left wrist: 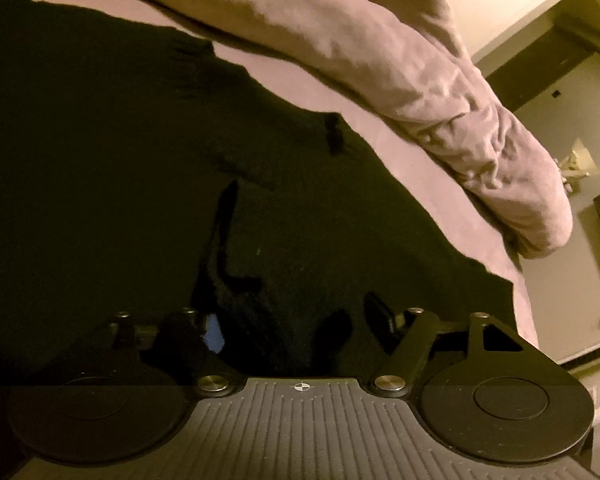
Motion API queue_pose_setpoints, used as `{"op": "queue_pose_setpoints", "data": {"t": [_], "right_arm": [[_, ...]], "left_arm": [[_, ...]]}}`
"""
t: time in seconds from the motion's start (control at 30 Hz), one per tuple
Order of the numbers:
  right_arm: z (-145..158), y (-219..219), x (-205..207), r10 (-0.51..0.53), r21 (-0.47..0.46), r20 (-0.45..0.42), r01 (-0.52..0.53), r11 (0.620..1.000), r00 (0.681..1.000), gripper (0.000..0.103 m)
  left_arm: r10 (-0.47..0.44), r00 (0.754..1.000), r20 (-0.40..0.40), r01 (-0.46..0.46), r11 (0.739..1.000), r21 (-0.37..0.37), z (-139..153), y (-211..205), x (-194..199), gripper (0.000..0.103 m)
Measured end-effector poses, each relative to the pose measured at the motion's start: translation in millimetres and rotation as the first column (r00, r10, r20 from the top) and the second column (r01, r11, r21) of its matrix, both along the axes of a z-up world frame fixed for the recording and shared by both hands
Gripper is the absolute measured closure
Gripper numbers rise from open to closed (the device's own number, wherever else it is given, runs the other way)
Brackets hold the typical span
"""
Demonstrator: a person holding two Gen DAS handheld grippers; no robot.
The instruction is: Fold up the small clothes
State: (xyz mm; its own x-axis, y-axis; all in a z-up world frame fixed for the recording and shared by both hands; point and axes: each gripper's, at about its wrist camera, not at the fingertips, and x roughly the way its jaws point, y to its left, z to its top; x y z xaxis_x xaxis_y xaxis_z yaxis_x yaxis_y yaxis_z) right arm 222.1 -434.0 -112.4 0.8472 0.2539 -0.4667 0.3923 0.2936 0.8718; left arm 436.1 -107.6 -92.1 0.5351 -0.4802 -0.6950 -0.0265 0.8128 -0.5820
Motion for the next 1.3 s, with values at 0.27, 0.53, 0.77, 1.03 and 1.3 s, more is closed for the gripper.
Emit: {"op": "queue_pose_setpoints", "data": {"t": [0.27, 0.53, 0.77, 1.03, 1.3], "right_arm": [[4, -2, 7, -0.051, 0.022, 0.004, 0.051, 0.998, 0.999, 0.048], [18, 5, 53, -0.001, -0.151, -0.037, -0.005, 0.988, 0.999, 0.065], [31, -2, 81, -0.048, -0.333, -0.030, 0.035, 0.942, 0.998, 0.069], [25, -19, 62, -0.071, -0.288, -0.019, 0.063, 0.955, 0.997, 0.074], [28, -16, 58, -0.031, -0.200, 0.066, 0.044, 0.979, 0.997, 0.029]], "left_arm": [[0.016, 1.000, 0.027, -0.015, 0.998, -0.057, 22, 7, 9, 0.089], [0.084, 0.990, 0.116, -0.072, 0.992, -0.105, 62, 36, 15, 0.089], [0.088, 0.979, 0.181, -0.076, 0.995, -0.072, 76, 57, 9, 0.089], [0.079, 0.993, 0.089, -0.084, 0.995, 0.046, 42, 73, 9, 0.087], [0.076, 0.997, -0.008, -0.075, 0.995, 0.065, 8, 77, 14, 0.086]]}}
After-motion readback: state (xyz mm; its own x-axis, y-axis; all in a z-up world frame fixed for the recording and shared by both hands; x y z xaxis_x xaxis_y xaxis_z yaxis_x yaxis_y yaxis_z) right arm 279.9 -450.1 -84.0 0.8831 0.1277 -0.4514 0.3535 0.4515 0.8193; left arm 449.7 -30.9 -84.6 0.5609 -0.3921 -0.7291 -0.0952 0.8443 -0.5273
